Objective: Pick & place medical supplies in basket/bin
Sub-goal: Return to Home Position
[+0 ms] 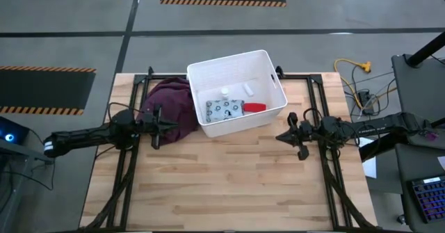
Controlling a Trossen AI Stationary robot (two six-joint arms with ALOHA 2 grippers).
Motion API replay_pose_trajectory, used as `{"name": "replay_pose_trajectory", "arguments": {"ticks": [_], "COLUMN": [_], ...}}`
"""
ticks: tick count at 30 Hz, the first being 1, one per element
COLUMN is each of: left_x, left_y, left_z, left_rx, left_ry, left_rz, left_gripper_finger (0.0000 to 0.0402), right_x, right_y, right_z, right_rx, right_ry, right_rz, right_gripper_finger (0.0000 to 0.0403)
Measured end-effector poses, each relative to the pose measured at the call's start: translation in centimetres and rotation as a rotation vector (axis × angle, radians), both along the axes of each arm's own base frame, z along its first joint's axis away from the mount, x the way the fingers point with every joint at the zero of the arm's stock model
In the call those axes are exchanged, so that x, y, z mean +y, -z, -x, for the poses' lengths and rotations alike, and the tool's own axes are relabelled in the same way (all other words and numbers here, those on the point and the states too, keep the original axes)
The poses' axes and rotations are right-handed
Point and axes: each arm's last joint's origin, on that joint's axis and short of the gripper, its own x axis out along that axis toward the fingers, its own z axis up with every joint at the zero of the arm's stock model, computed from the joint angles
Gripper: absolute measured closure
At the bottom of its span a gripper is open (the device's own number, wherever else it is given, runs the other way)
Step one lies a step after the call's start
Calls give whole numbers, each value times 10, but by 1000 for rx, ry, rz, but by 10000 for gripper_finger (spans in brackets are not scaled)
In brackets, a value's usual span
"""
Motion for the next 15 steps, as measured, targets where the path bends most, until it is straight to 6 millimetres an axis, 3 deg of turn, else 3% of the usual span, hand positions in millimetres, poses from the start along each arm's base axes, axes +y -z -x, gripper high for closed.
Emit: {"name": "replay_pose_trajectory", "arguments": {"ticks": [3,6,15], "left_x": [0,0,1], "left_y": [0,0,0], "left_z": [0,0,0], "left_rx": [-2,-1,-5], "left_ry": [0,-1,-19], "left_rz": [0,12,50], "left_gripper_finger": [400,400,400], "right_x": [1,0,-2], "right_y": [-8,-14,-10], "right_z": [2,4,12], "right_rx": [-80,-145,-104], "right_ry": [-24,-18,43], "right_rz": [-36,35,49], "right_gripper_finger": [394,394,394]}}
